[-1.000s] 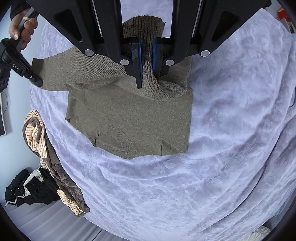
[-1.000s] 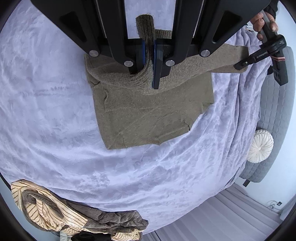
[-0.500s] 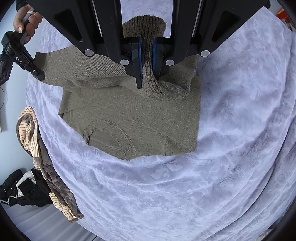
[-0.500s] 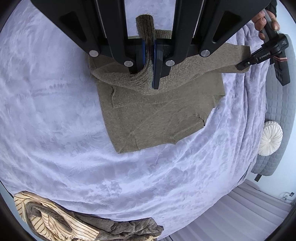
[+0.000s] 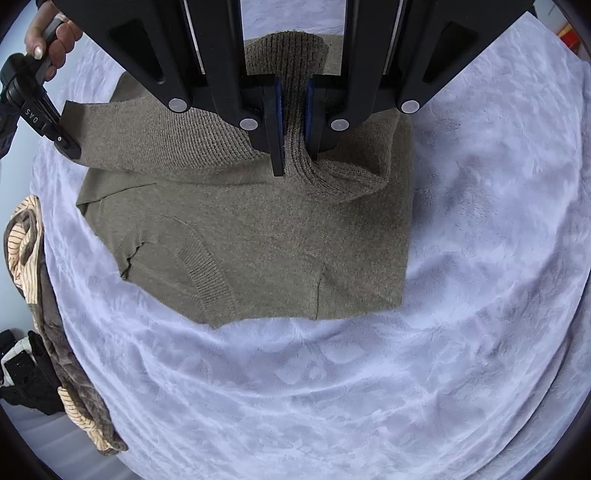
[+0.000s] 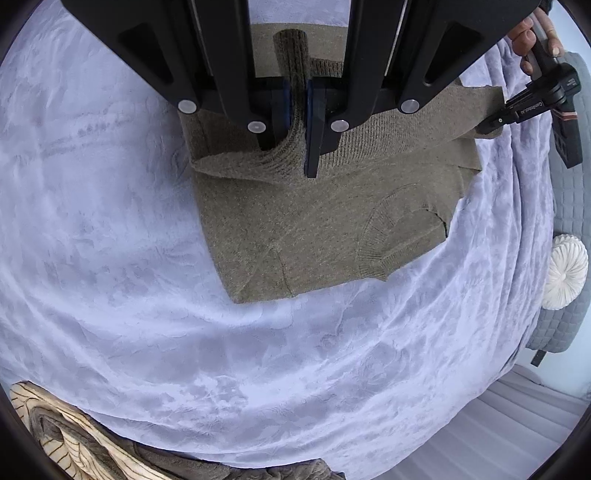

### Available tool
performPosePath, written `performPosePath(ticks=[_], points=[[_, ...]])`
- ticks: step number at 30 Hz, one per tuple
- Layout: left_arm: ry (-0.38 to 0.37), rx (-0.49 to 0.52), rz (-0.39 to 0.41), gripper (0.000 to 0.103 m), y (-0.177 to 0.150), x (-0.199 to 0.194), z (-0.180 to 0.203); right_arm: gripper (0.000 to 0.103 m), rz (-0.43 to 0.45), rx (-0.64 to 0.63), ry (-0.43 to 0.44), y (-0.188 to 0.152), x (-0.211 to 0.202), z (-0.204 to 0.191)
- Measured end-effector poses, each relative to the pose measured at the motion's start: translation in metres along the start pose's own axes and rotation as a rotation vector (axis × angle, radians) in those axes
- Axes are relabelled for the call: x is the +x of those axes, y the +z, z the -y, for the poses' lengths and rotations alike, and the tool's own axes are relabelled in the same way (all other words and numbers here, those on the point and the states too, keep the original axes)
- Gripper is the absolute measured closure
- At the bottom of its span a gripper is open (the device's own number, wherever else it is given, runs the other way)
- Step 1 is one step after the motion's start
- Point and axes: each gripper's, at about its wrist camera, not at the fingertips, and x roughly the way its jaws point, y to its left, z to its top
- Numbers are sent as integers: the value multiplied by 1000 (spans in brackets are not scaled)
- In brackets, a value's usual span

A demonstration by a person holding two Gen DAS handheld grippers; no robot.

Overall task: Fold small clothes
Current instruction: 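Lower the hem onto the collar area and open both grippers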

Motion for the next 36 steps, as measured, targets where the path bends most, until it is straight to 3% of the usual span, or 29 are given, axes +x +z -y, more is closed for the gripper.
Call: performPosePath(ticks=[6, 13, 14, 16, 17, 18, 20, 24, 28, 31, 36], points=[[-73, -111, -44, 93, 12, 16, -17, 97, -22, 5, -6, 7, 14, 1], [-120, -141, -72, 91, 18, 24, -24, 93, -39, -19, -7, 16, 26, -1], [-133, -163, -79, 83, 20, 25, -29, 91, -40, -17, -5, 17, 27, -1], [-145, -216, -82, 11, 24, 25, -38, 84, -46, -13, 2, 18, 29, -1], [-131, -238, -42, 8, 24, 20, -43, 74, -50, -10, 7, 19, 30, -1], [-120, -247, -10, 8, 25, 15, -47, 60, -52, -10, 12, 20, 31, 0], [-163, -254, -25, 8, 26, 14, -52, 51, -40, -7, 24, 20, 30, 0], [-170, -233, 16, 8, 20, -1, -57, 51, -14, 56, 60, 22, 25, 9], [-209, -130, 60, 8, -7, -21, -58, 51, 13, 123, 122, 19, 15, 21], [-147, -2, 35, 8, -37, -18, -50, 51, -11, 107, 165, 13, 14, 22], [-227, 79, -78, 8, -68, 6, -26, 51, -56, 32, 171, 3, 21, 8]])
